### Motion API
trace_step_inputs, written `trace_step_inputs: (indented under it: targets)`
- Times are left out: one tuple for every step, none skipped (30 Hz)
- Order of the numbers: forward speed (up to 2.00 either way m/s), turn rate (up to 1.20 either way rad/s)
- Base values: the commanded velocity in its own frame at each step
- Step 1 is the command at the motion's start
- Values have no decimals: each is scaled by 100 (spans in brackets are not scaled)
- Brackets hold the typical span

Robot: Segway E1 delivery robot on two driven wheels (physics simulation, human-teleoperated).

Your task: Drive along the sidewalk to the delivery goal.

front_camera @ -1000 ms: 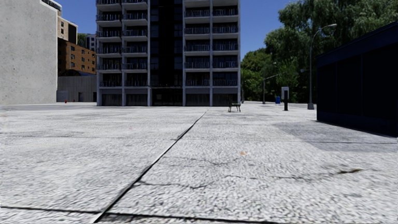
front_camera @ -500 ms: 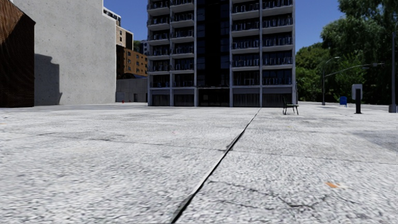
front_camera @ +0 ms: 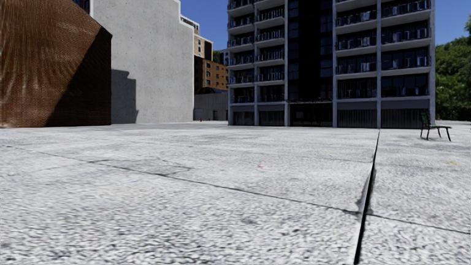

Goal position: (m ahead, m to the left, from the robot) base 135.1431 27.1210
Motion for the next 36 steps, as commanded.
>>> trace_step_inputs:
  targets:
    - [200,53]
    - [200,52]
    - [200,51]
    - [200,0]
    - [200,0]
    - [200,0]
    - [200,0]
    - [200,0]
    - [200,0]
    - [200,0]
    - [200,0]
    - [200,0]
    - [200,0]
    - [200,0]
    - [200,0]
    - [200,0]
    - [200,0]
    - [200,0]
    - [200,0]
    - [200,0]
    - [200,0]
    - [200,0]
    - [200,0]
    - [200,0]
    - [200,0]
    - [200,0]
    - [200,0]
    - [200,0]
    - [200,0]
    - [200,0]
    - [200,0]
    - [200,0]
    - [200,0]
    - [200,0]
    - [200,0]
    - [200,0]
